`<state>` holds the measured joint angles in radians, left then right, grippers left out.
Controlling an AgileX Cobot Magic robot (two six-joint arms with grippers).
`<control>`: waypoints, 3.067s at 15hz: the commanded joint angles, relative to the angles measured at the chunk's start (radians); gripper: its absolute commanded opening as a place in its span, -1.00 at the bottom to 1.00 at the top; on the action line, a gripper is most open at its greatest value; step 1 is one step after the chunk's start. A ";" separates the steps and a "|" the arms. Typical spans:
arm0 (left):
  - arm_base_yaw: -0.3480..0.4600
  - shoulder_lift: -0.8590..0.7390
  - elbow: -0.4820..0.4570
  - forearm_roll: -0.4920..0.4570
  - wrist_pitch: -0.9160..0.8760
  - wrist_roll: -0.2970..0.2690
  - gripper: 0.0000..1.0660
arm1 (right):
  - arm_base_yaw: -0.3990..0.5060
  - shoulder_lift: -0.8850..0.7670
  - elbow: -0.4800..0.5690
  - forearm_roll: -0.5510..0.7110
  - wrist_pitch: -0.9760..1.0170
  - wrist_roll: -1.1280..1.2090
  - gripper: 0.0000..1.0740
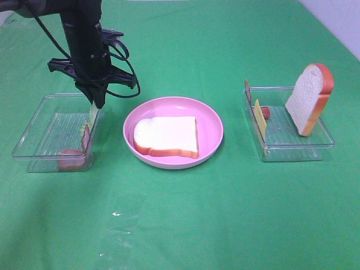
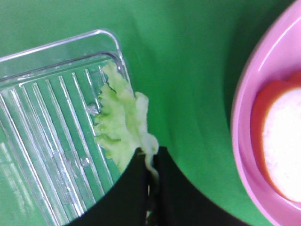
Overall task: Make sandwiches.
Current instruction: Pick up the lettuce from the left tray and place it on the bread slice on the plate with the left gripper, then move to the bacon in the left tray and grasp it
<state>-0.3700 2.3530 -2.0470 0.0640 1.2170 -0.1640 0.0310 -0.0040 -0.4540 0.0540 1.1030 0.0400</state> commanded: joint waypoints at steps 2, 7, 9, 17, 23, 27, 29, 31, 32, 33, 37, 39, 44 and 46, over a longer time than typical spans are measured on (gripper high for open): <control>-0.004 -0.075 0.006 -0.008 0.103 0.003 -1.00 | 0.000 -0.027 0.002 -0.004 -0.004 -0.004 0.70; -0.004 -0.201 -0.009 -0.167 0.102 0.051 -1.00 | 0.000 -0.027 0.002 -0.004 -0.004 -0.004 0.70; -0.004 -0.200 -0.018 -0.392 0.102 0.135 -1.00 | 0.000 -0.027 0.002 -0.004 -0.004 -0.004 0.70; -0.101 -0.060 -0.018 -0.760 0.029 0.323 -1.00 | 0.000 -0.027 0.002 -0.004 -0.004 -0.004 0.70; -0.120 0.019 -0.018 -0.677 -0.054 0.323 -1.00 | 0.000 -0.027 0.002 -0.004 -0.004 -0.004 0.70; -0.120 0.021 -0.018 -0.544 -0.100 0.316 -1.00 | 0.000 -0.027 0.002 -0.004 -0.004 -0.004 0.70; -0.120 0.021 -0.018 -0.452 -0.103 0.302 -1.00 | 0.000 -0.027 0.002 -0.004 -0.004 -0.004 0.70; -0.120 0.021 -0.018 -0.385 -0.127 0.266 -1.00 | 0.000 -0.027 0.002 -0.004 -0.004 -0.004 0.70; -0.120 0.021 -0.018 -0.385 -0.135 0.268 -1.00 | 0.000 -0.027 0.002 -0.004 -0.004 -0.004 0.70; -0.120 0.021 -0.018 -0.385 -0.142 0.270 -1.00 | 0.000 -0.027 0.002 -0.004 -0.004 -0.004 0.70; -0.120 0.021 -0.018 -0.383 -0.148 0.266 -0.98 | 0.000 -0.027 0.002 -0.004 -0.004 -0.004 0.70; -0.120 0.021 -0.018 -0.374 -0.146 0.266 -0.41 | 0.000 -0.027 0.002 -0.004 -0.004 -0.004 0.70; -0.120 0.007 -0.099 -0.324 0.055 0.253 0.91 | 0.000 -0.027 0.002 -0.004 -0.004 -0.004 0.70; -0.115 0.003 -0.154 -0.308 0.106 0.227 0.91 | 0.000 -0.027 0.002 -0.004 -0.004 -0.004 0.70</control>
<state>-0.4850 2.3650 -2.1870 -0.2470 1.2080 0.0640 0.0310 -0.0040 -0.4540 0.0540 1.1030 0.0400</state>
